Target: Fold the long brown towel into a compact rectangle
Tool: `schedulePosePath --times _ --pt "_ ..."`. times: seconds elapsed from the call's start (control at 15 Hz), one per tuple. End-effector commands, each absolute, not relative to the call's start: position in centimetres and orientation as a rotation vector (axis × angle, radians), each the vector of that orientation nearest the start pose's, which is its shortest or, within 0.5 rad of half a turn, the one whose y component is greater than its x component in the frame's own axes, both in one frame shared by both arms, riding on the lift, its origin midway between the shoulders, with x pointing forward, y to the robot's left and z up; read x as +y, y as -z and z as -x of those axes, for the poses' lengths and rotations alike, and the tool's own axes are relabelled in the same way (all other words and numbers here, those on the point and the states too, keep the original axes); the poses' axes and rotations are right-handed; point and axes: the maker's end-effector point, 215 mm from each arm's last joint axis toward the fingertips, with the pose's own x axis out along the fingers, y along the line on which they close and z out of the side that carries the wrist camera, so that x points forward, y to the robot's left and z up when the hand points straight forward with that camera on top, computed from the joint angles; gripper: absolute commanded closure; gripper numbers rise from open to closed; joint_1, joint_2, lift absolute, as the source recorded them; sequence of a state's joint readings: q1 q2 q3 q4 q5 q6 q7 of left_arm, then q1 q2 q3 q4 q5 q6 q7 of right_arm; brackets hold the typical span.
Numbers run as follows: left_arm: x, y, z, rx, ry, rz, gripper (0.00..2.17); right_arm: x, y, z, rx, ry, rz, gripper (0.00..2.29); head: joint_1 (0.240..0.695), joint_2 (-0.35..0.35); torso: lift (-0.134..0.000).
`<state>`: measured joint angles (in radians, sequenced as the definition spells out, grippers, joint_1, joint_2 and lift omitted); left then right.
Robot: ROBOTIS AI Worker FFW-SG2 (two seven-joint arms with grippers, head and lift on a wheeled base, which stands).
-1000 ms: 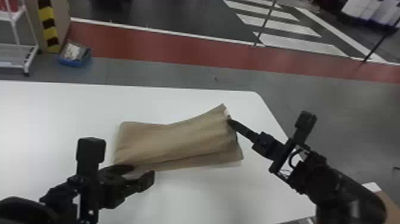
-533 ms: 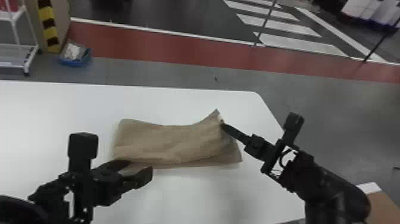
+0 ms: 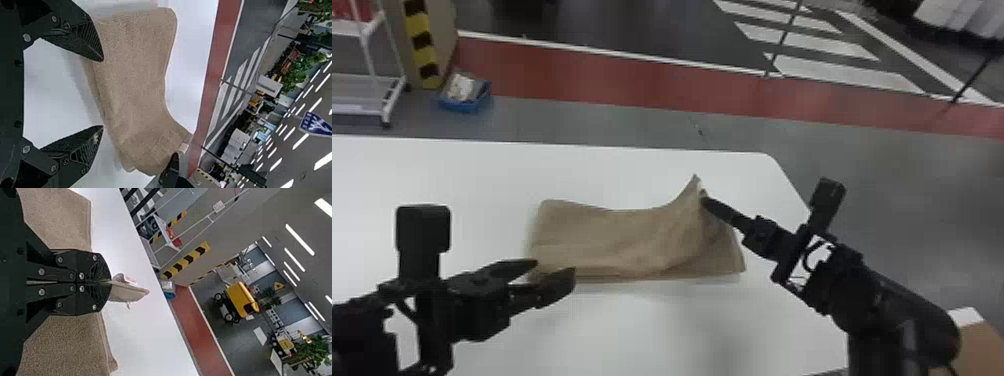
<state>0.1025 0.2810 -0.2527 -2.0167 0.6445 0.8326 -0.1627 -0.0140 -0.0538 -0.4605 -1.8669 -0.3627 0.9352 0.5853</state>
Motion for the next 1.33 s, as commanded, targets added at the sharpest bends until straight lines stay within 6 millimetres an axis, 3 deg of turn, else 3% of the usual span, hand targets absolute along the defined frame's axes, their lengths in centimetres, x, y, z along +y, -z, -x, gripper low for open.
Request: schedulePosePath --times 0.0,0.2,0.4,0.6,0.87,1.13,1.2,1.27 --pt "4.0 39.8 -44.8 0.598 0.683 0.286 0.33 -28.1 32.4 -52.8 0.318 -0.375 -0.526 1.30 0.695 -0.309 -0.123" --pt "4.5 40.6 -45.2 0.609 0.671 0.290 0.33 -26.3 26.9 -51.9 0.222 -0.427 -0.496 1.30 0.695 -0.271 -0.123" --pt "4.7 40.9 -45.2 0.614 0.667 0.289 0.33 -27.5 25.6 -51.7 0.205 -0.418 -0.504 1.30 0.695 -0.249 -0.123" --pt "4.8 41.1 -45.2 0.619 0.666 0.291 0.33 -30.5 26.2 -50.5 0.203 -0.380 -0.514 1.30 0.695 -0.261 -0.123" --pt "4.9 42.0 -45.0 0.636 0.661 0.292 0.33 -33.9 30.3 -50.3 0.248 -0.313 -0.540 1.30 0.695 -0.296 -0.123" --pt "4.7 42.3 -44.8 0.641 0.662 0.295 0.33 -34.6 36.2 -50.6 0.339 -0.266 -0.557 1.27 0.695 -0.329 -0.123" --pt "4.8 42.2 -44.7 0.640 0.662 0.294 0.33 -35.1 37.8 -50.7 0.360 -0.241 -0.561 1.02 0.695 -0.333 -0.123" --pt "4.9 42.3 -44.7 0.641 0.661 0.294 0.33 -35.7 39.5 -50.5 0.394 -0.224 -0.568 0.54 0.695 -0.335 -0.123"
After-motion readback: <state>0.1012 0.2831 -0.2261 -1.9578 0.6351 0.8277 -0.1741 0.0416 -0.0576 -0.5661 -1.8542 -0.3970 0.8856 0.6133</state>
